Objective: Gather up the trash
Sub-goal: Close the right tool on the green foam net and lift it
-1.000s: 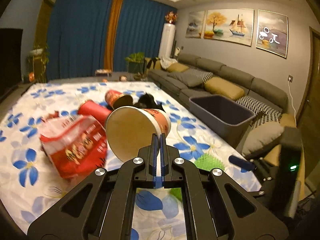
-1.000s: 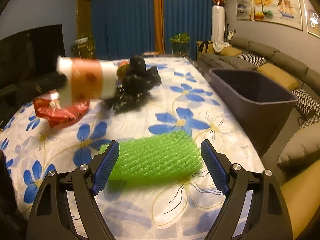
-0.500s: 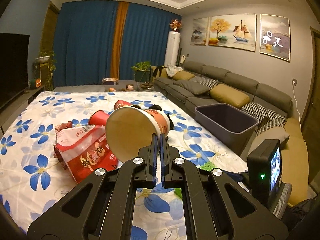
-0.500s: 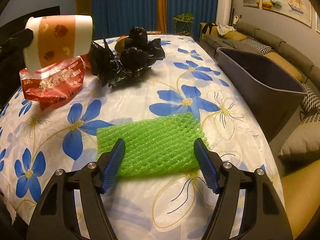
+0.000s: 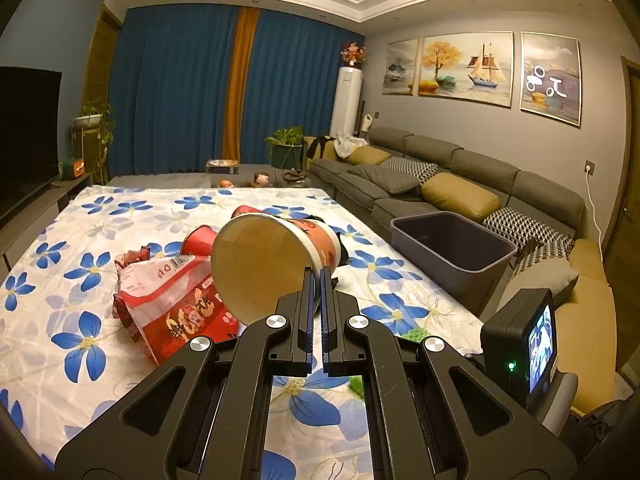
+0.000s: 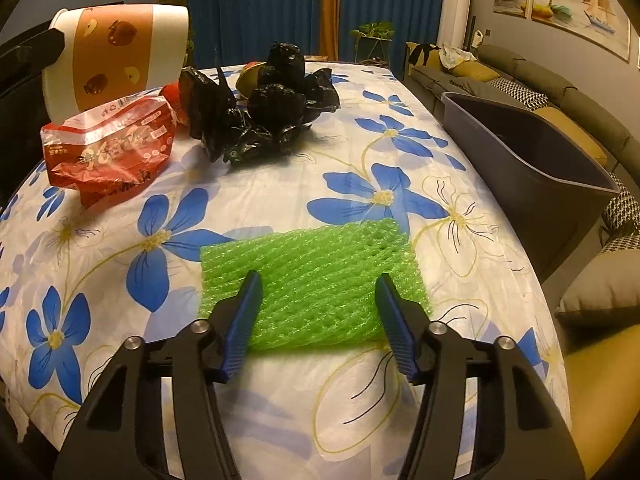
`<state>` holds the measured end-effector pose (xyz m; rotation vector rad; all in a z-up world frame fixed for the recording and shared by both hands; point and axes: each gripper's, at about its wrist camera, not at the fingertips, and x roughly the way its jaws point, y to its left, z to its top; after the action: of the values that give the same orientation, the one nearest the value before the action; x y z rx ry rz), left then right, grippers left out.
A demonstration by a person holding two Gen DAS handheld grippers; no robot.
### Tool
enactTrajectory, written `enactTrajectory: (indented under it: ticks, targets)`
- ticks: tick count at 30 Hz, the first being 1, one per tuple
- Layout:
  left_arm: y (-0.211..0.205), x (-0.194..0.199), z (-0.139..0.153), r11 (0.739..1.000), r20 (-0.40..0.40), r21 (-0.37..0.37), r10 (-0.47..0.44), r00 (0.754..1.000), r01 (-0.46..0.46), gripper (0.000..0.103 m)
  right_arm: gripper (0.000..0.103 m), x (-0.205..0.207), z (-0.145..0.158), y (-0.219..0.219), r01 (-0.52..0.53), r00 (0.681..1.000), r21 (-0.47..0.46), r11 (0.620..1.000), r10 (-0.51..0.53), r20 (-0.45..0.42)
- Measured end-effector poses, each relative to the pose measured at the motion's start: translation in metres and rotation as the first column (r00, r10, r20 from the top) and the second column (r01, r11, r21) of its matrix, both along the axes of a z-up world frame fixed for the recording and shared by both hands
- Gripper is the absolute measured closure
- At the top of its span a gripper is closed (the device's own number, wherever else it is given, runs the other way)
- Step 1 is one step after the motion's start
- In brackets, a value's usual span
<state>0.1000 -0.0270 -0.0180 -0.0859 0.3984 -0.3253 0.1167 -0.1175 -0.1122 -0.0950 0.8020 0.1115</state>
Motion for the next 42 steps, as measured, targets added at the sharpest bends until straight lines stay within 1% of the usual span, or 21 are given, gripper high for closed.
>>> enactTrajectory:
  ticks: [1,3,5,6,8,11,13,15,17,19,20,21,22,23,26,28,30,31,34,40,42]
  targets:
    - [0.000,0.000,0.000,1.000,0.001,0.001,0.000,1.000,0.000,0.101,0.052,0.000,0.000,0.000,-0.003,1.000,0.005,1.000,0.003,0.002]
    - [0.000,-0.001,0.000,1.000,0.004,0.003,0.001,1.000,-0.001,0.101,0.060,-0.002,0.000,0.001,-0.018,1.000,0.014,1.000,0.018,0.009]
    - [0.000,-0.002,0.000,1.000,0.004,0.003,0.002,1.000,-0.002,0.101,0.066,-0.003,0.000,0.001,-0.031,0.999,0.022,0.999,0.030,0.018]
    - [0.000,-0.002,0.001,1.000,0.005,0.002,0.003,1.000,-0.003,0.101,0.071,-0.004,0.000,0.002,-0.038,0.999,0.028,0.999,0.037,0.020]
    - [0.000,-0.003,0.001,1.000,0.006,0.001,0.004,1.000,-0.004,0.101,0.075,-0.005,0.001,0.000,-0.047,0.999,0.046,0.998,0.046,0.028]
    - [0.001,-0.002,0.002,1.000,0.008,-0.001,0.007,1.000,-0.007,0.101,0.086,-0.006,0.004,-0.005,-0.054,0.998,0.074,0.996,0.052,0.036]
    - [0.000,-0.003,0.002,1.000,0.009,-0.002,0.007,1.000,-0.007,0.101,0.087,-0.008,0.008,-0.008,-0.059,0.997,0.098,0.993,0.054,0.051]
    - [0.001,-0.003,0.002,1.000,0.009,-0.002,0.009,1.000,-0.009,0.101,0.102,-0.010,0.011,-0.011,-0.066,0.997,0.110,0.992,0.060,0.055]
    - [0.001,-0.003,0.002,1.000,0.008,-0.004,0.010,1.000,-0.010,0.101,0.102,-0.011,0.013,-0.014,-0.061,0.997,0.131,0.990,0.055,0.054]
    - [0.001,-0.004,0.003,1.000,0.008,-0.006,0.012,1.000,-0.012,0.101,0.102,-0.010,0.013,-0.016,-0.047,0.998,0.117,0.992,0.041,0.053]
    - [0.001,-0.003,0.003,1.000,0.008,-0.006,0.012,1.000,-0.011,0.101,0.092,-0.009,0.013,-0.017,-0.034,0.998,0.110,0.993,0.029,0.050]
    - [0.002,-0.004,0.003,1.000,0.007,-0.006,0.012,1.000,-0.012,0.101,0.068,-0.009,0.013,-0.018,-0.026,0.999,0.117,0.993,0.021,0.047]
    - [0.002,-0.003,0.003,1.000,0.006,-0.007,0.011,1.000,-0.011,0.101,0.056,-0.010,0.013,-0.020,-0.020,0.999,0.126,0.992,0.014,0.052]
    - [0.002,-0.003,0.003,1.000,0.007,-0.007,0.012,1.000,-0.012,0.101,0.038,-0.011,0.013,-0.021,-0.006,0.998,0.131,0.991,-0.003,0.062]
    - [0.003,-0.003,0.003,1.000,0.005,-0.008,0.013,1.000,-0.013,0.101,0.035,-0.010,0.014,-0.021,-0.003,0.998,0.124,0.992,-0.005,0.062]
    - [0.003,-0.004,0.003,1.000,0.005,-0.010,0.015,1.000,-0.015,0.101,0.030,-0.007,0.015,-0.021,0.001,0.998,0.113,0.994,-0.008,0.060]
    - [0.004,-0.006,0.003,1.000,0.005,-0.012,0.017,1.000,-0.017,0.101,0.023,-0.004,0.017,-0.019,0.015,0.998,0.083,0.996,-0.020,0.067]
    - [0.004,-0.005,0.003,1.000,0.004,-0.013,0.017,1.000,-0.017,0.101,0.015,-0.003,0.017,-0.019,0.017,0.998,0.068,0.998,-0.021,0.065]
    - [0.004,-0.006,0.003,1.000,0.002,-0.016,0.016,1.000,-0.016,0.101,0.014,0.011,0.009,-0.019,0.024,1.000,0.039,0.999,-0.024,0.006]
    - [0.003,-0.006,0.002,1.000,0.002,-0.016,0.014,1.000,-0.014,0.101,0.014,0.022,-0.005,-0.032,0.059,0.994,0.131,0.990,-0.046,-0.096]
    - [0.003,-0.007,0.002,1.000,0.001,-0.016,0.013,1.000,-0.013,0.101,0.017,0.021,-0.006,-0.032,0.060,0.995,0.132,0.989,-0.047,-0.093]
